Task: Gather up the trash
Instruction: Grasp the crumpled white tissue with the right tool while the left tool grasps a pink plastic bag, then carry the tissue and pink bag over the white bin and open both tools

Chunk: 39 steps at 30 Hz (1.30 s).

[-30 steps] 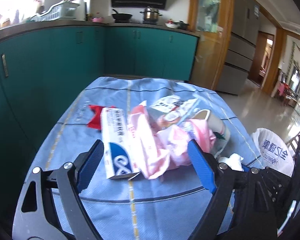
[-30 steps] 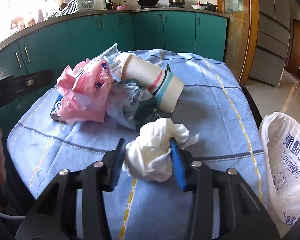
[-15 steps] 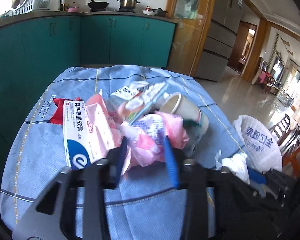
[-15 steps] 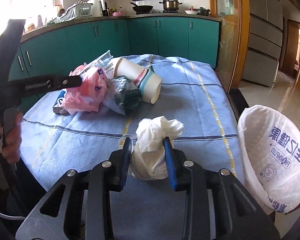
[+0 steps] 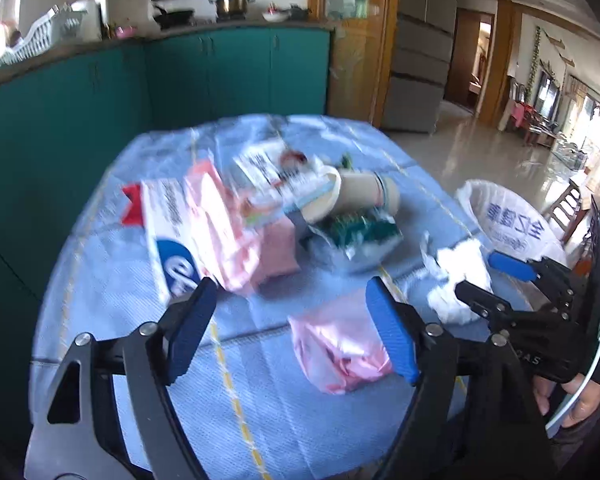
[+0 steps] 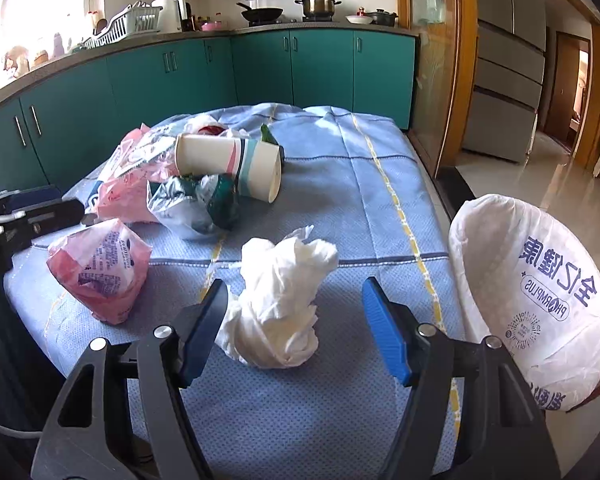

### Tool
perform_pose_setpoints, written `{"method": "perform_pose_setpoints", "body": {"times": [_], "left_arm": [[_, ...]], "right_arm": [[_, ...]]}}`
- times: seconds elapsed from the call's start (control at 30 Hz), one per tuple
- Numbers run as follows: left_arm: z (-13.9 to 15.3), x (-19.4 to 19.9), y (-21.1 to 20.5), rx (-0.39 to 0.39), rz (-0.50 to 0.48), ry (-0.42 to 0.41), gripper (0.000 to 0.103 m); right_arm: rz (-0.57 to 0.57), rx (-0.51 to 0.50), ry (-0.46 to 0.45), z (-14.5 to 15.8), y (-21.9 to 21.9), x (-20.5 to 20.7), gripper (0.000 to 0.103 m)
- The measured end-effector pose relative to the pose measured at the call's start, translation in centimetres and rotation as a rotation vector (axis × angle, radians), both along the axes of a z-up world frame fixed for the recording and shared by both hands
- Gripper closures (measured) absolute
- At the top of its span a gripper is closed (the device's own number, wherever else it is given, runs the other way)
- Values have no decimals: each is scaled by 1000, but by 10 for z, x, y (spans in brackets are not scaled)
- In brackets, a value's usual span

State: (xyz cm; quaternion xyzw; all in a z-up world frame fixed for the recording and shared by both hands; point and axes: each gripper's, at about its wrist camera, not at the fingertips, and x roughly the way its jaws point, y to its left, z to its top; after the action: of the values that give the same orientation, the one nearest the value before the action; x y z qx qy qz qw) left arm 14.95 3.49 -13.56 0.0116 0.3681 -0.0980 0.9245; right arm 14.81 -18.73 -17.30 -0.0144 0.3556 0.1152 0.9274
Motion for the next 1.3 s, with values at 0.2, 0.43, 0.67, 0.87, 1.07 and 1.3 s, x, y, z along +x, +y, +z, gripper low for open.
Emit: {"method": "perform_pose_setpoints", "body": {"times": [0.2, 0.43, 0.67, 0.87, 1.07, 1.3], "left_arm": [[-6, -12, -10, -29, -72, 7, 20], [-7, -16, -22, -42, -137, 30, 20], [-8, -17, -25, -70, -168, 58, 15], [-23, -12, -44, -80, -221, 107, 15], [-30, -7, -59, -82, -252, 116, 15], [-36, 0, -68, -52, -262, 121, 32]], "right_arm": [[7, -5, 3, -3, 2, 0, 35], [33, -29, -4, -4, 7, 2, 47], [39, -17, -10, 0, 2, -5, 75], [-6, -23, -7, 0, -15, -10, 75], [-26, -7, 7, -2, -25, -10, 66], [-13, -24, 18, -8, -18, -1, 57]]}}
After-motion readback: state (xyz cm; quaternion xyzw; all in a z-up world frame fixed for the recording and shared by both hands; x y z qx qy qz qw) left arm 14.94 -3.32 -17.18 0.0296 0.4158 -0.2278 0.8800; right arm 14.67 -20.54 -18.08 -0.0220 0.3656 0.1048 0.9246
